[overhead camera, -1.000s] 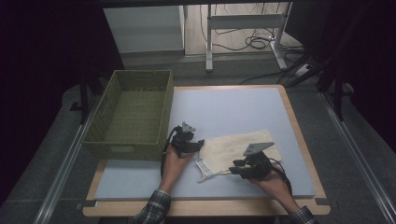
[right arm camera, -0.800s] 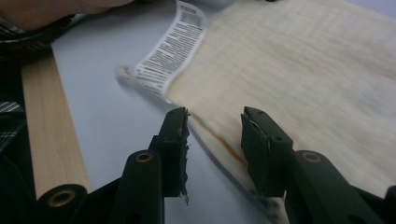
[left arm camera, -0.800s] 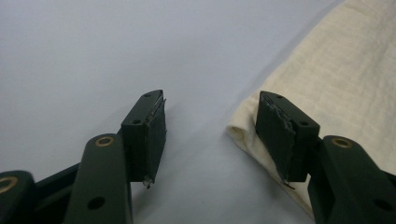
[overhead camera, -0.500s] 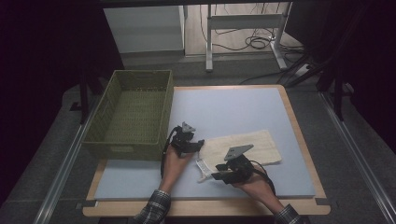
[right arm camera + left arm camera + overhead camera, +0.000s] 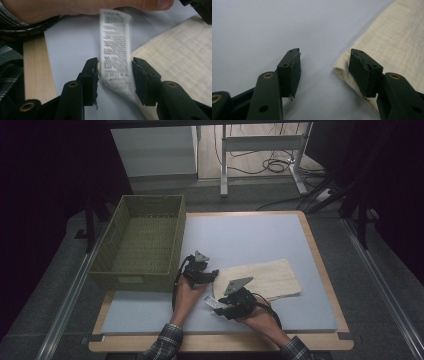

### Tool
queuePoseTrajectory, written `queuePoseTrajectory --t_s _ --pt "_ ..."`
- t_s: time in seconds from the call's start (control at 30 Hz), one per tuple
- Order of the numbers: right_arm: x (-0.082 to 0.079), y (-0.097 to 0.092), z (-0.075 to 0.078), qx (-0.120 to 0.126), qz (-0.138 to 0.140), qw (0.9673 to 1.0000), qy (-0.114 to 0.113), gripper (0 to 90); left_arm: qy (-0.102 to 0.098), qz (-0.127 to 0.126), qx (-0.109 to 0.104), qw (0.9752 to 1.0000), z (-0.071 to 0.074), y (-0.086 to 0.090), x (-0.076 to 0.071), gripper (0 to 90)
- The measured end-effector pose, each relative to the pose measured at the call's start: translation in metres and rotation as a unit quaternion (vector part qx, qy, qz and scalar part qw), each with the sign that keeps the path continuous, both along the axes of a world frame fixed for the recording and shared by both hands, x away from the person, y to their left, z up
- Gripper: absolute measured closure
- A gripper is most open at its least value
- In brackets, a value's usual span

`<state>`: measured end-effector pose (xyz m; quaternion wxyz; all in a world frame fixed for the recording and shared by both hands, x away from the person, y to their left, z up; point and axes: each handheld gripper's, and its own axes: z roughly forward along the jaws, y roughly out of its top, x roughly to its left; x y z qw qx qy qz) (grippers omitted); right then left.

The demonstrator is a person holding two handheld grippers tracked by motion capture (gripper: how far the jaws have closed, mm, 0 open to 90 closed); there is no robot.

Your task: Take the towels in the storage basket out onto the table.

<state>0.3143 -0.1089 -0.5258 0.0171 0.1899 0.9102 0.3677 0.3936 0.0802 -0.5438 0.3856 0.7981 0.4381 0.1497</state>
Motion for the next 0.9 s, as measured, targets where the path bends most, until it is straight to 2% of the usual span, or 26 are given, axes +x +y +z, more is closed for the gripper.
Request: queuePoseTrajectory --t_s 0.2,0.33,0.47,0.6,0.67,0.73,0.83,0.9 --pt "0.003 0.002 0.000 -0.005 -0.006 1.0000 -0.004 56.6 0.000 0.000 0.000 1.0000 0.000 0.000 0.000 43.1" --pt "0.005 0.001 -0.001 -0.005 -0.007 1.0000 -0.004 60.3 0.001 0.000 0.000 1.0000 0.000 0.000 0.000 43.2" --pt "0.006 0.000 -0.001 -0.009 -0.008 0.9999 -0.010 66.8 0.000 0.001 0.000 1.0000 0.000 0.000 0.000 43.6" --pt "0.004 0.003 0.000 -0.033 -0.010 0.9986 -0.040 80.4 -0.002 0.002 0.002 1.0000 0.000 0.000 0.000 44.5" --pt "0.006 0.003 0.000 -0.035 -0.012 0.9986 -0.037 83.6 -0.004 0.000 0.004 1.0000 0.000 -0.001 -0.001 45.6" --pt "0.008 0.002 0.000 -0.031 -0.015 0.9990 -0.027 84.6 -0.009 -0.018 0.001 0.9998 0.000 -0.001 -0.002 53.9" --pt "0.011 0.000 -0.001 -0.017 -0.022 0.9996 -0.010 85.0 0.000 -0.048 -0.012 0.9988 0.001 -0.001 -0.002 74.5" --pt "0.014 -0.002 0.000 -0.008 -0.025 0.9996 0.007 85.1 -0.001 -0.046 -0.018 0.9988 0.001 -0.001 -0.003 83.3"
